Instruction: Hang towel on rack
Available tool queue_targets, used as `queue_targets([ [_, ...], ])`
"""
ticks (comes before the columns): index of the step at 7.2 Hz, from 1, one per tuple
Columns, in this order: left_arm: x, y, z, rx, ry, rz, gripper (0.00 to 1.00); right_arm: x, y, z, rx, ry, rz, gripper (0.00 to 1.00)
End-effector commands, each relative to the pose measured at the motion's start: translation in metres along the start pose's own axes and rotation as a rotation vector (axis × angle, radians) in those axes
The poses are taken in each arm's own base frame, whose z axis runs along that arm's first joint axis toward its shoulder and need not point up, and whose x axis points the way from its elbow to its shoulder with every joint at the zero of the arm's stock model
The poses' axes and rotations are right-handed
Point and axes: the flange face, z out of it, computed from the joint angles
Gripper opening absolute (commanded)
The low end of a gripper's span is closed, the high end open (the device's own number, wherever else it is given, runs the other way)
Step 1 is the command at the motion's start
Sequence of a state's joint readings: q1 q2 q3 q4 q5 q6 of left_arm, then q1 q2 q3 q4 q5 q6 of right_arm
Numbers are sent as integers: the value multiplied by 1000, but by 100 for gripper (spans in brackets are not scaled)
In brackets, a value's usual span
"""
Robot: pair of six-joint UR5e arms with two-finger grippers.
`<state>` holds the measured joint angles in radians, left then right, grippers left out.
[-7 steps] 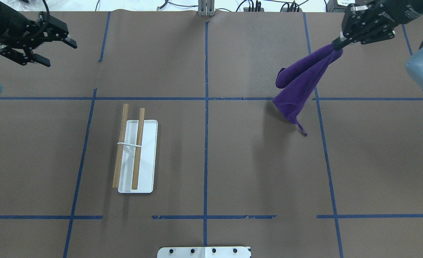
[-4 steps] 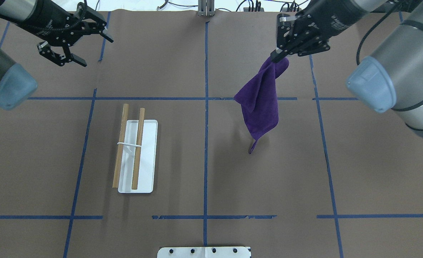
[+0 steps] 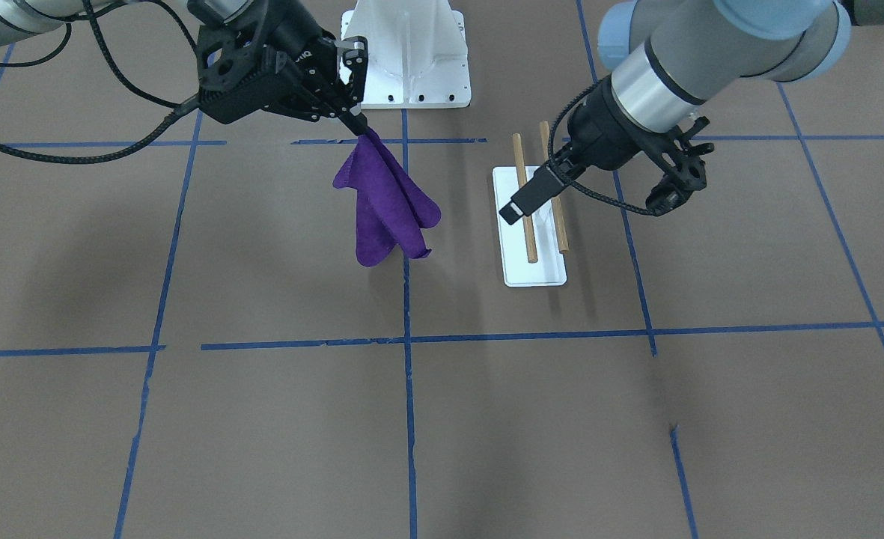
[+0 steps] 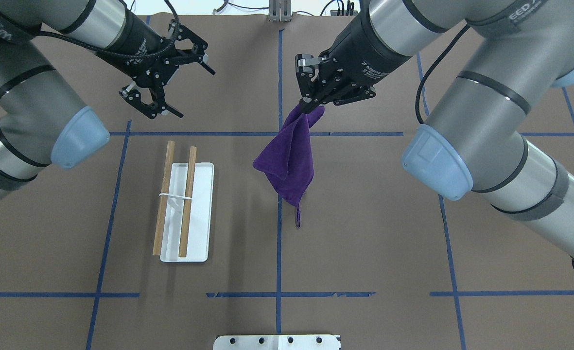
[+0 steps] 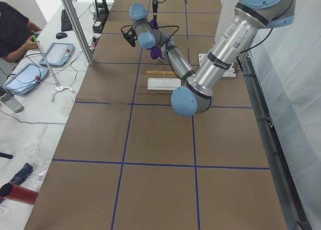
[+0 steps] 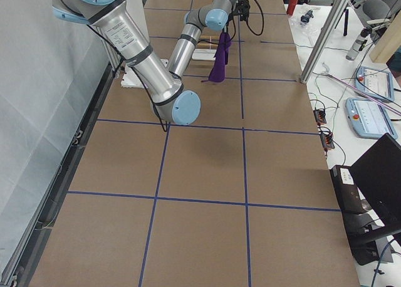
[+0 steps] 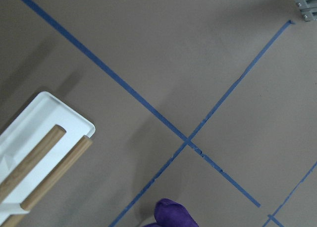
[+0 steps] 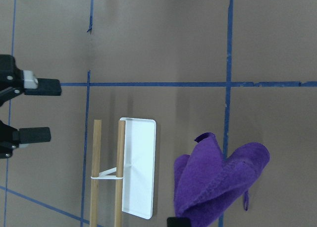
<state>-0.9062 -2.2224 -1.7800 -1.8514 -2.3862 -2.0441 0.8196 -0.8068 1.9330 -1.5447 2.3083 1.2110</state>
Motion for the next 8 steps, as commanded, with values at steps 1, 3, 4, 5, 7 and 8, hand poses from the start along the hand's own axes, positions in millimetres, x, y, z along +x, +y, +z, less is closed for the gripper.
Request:
queue_targets([
  [1,11,38,15,-47,-6,-60,100,-26,4,12,5,-8,-22,0],
  [3,20,56,16,-69,-2,-80,100,-40,7,10,5,-23,-39,0],
  [4,21,63,18,-79,-3,-80,100,-43,7,11,6,-25,-45,0],
  [5,23,75,21,-93,-6,-82,99,-45,8,10,5,-27,-51,0],
  [7,24,85,25,-106,-9,-84,90,-46,7,10,7,-28,-55,0],
  [8,23,89,29,-113,-17,-82,84,-47,7,10,7,-28,-55,0],
])
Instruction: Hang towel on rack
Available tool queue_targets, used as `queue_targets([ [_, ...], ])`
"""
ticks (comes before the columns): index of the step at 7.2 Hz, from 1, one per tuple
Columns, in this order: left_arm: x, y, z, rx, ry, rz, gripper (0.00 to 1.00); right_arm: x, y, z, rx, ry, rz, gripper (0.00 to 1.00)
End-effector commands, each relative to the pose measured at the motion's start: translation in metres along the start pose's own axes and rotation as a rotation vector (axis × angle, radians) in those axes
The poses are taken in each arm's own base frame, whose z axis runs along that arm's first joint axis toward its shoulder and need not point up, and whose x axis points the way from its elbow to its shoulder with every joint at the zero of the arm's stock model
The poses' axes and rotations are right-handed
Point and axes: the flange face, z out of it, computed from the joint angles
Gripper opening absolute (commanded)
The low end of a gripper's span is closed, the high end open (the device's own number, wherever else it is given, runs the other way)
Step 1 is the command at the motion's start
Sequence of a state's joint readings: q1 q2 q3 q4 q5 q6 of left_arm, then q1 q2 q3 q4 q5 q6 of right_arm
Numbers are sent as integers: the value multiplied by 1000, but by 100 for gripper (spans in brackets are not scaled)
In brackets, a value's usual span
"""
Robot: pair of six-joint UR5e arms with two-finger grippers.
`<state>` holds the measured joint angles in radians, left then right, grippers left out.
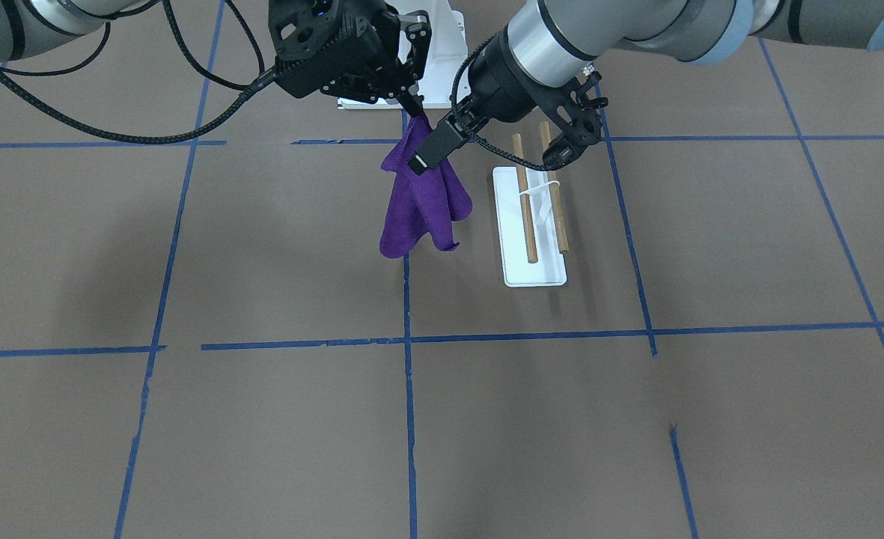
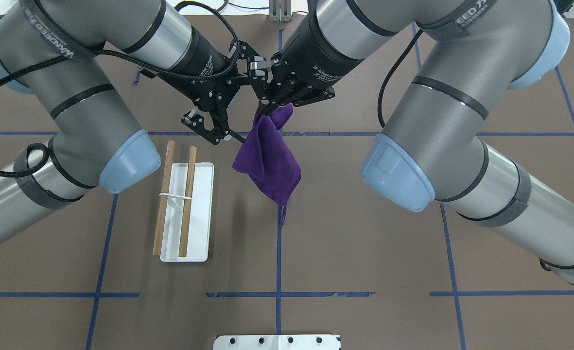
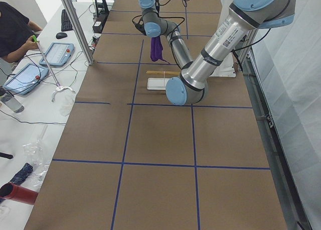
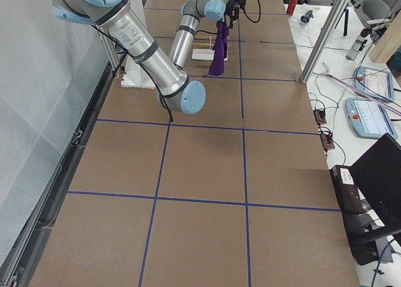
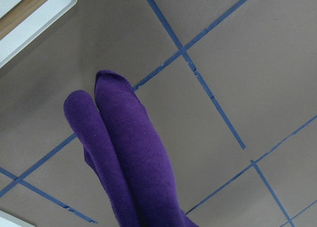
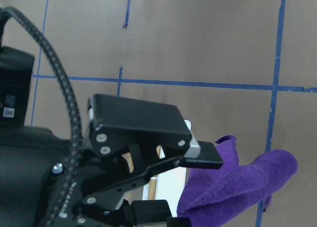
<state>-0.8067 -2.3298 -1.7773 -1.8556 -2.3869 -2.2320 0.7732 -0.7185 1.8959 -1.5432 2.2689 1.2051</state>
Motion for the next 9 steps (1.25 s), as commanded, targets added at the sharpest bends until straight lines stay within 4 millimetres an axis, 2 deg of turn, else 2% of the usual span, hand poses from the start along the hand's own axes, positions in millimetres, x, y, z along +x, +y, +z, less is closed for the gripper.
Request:
queue_targets([
  [1,-1,8,5,-11,-6,-10,71,0,0,0,0,0,-3,0],
  [2,-1,8,5,-11,-6,-14,49,-1,0,0,1,-2,-4,0],
  [3,-1,7,6,-11,-7,-22,7,-3,1,-1,3,-12,-12,0],
  [4,-1,7,6,-11,-6,-19,0,-3,2,2,-2,-11,-13,0],
  [7,-2,9,4,-14,-3,-7,0,-2,4,4,14,-23,-31,0],
  [8,-2,10,3,-15,-2,-1,0,-2,4,8,35,-16,-35,99],
  [9,-2,10,3,-15,-1,1,0,-1,5,7,40,-19,-45,100],
])
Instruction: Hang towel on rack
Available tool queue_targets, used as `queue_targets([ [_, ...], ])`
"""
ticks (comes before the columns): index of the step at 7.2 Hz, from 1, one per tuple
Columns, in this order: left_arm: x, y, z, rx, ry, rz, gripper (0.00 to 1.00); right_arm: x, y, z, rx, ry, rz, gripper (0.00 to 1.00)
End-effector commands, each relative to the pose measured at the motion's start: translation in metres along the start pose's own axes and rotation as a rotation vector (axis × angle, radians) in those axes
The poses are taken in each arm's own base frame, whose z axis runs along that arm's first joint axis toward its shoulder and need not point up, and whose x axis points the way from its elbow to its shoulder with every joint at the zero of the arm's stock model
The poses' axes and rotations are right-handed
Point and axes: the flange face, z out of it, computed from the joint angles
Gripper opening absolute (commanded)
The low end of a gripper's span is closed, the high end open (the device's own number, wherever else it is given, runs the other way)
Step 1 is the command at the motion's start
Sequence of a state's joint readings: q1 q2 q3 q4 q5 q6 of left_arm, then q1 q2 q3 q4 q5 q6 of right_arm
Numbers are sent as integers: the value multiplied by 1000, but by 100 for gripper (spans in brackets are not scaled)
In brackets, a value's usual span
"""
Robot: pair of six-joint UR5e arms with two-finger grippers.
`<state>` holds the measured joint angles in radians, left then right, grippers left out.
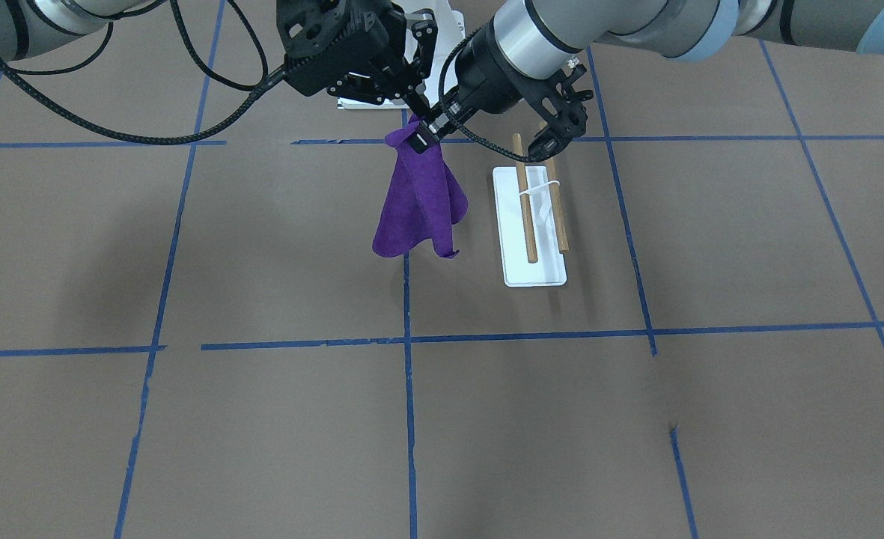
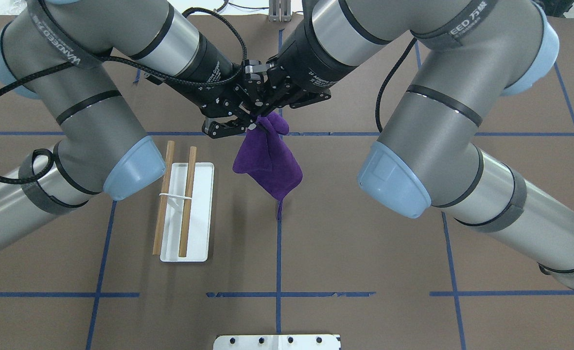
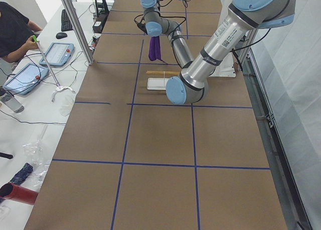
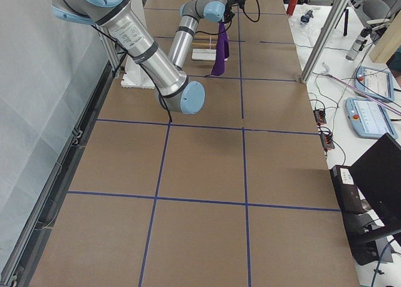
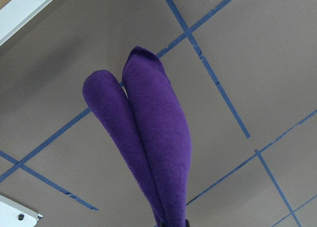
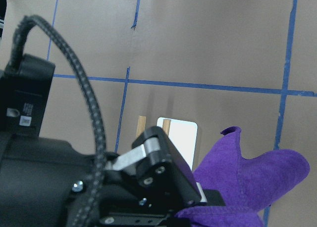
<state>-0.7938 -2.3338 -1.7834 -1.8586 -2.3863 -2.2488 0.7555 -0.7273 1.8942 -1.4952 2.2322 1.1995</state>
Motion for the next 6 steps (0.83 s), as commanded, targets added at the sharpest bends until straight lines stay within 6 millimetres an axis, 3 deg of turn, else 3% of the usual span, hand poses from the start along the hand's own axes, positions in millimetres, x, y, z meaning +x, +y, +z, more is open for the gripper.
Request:
queue_targets([
  [1,-1,1,-1,-1,2,7,0,10,6,-1,18,-31,-31,100],
  [2,-2,-2,1,1,-1,3,0,27,18,-9,26,-56,-51,100],
  [4,-8,-10,1,9,-6,0,0,62,9,-51,5,-68,-22,100],
  [5,-18,-11,-5,8,-3,55,0,90,-1,-81,-15,-70,14,100],
  [6,-36,-8,-19,2,9,190,0,121,1,-98,-2,-53,44,100],
])
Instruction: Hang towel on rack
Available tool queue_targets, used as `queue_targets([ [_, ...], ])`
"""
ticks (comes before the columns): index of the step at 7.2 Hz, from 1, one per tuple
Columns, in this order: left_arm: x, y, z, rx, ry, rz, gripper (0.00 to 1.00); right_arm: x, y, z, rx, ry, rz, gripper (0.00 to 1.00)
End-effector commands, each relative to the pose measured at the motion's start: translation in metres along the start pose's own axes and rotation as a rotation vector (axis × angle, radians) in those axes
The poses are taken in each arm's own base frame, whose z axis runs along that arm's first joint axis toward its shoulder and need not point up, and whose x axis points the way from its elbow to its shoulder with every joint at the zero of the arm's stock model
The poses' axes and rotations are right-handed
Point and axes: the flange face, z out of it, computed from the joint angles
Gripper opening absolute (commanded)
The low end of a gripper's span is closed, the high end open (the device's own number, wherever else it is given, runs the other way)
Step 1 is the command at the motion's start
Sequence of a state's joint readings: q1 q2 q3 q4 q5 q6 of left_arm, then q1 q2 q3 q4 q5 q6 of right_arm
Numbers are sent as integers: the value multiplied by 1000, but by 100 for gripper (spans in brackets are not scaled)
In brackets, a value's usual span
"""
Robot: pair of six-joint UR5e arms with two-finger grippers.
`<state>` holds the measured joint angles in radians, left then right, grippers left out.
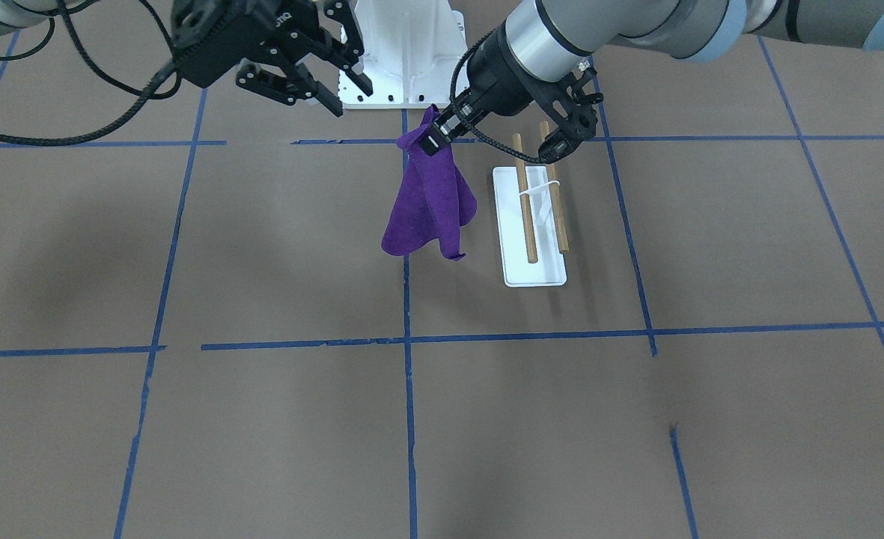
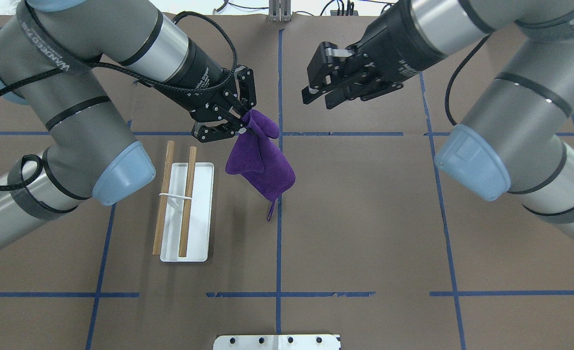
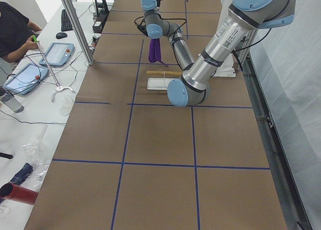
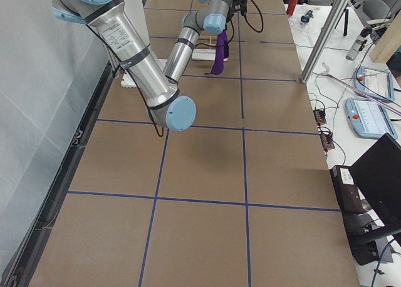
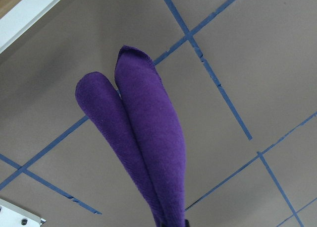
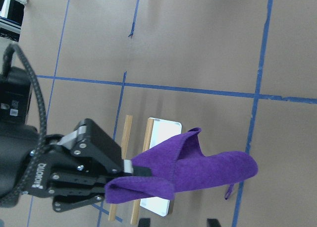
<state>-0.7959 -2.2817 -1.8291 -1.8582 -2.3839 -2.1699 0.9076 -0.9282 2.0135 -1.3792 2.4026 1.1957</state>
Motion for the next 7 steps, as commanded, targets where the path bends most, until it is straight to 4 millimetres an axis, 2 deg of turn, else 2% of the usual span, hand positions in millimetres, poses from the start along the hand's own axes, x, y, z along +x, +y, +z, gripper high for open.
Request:
queue_targets([
  [1,-47,2,-28,-5,14,292,0,59,-3,-34,21,25,32,100],
  [2,-60,0,-30,-6,9,454,0,77,-4,-33,24,48,11,100],
  [4,-79,-5,-23,-17,-15,659,0,86,-6,-31,26,61,8,100],
  [6,-107,-25,-8,-24,-70,706,0,99,-11,-24,28,86,-3,100],
  [7,-110,-28,-8,-22,-76,702,0,103,-11,-23,26,90,1,100],
])
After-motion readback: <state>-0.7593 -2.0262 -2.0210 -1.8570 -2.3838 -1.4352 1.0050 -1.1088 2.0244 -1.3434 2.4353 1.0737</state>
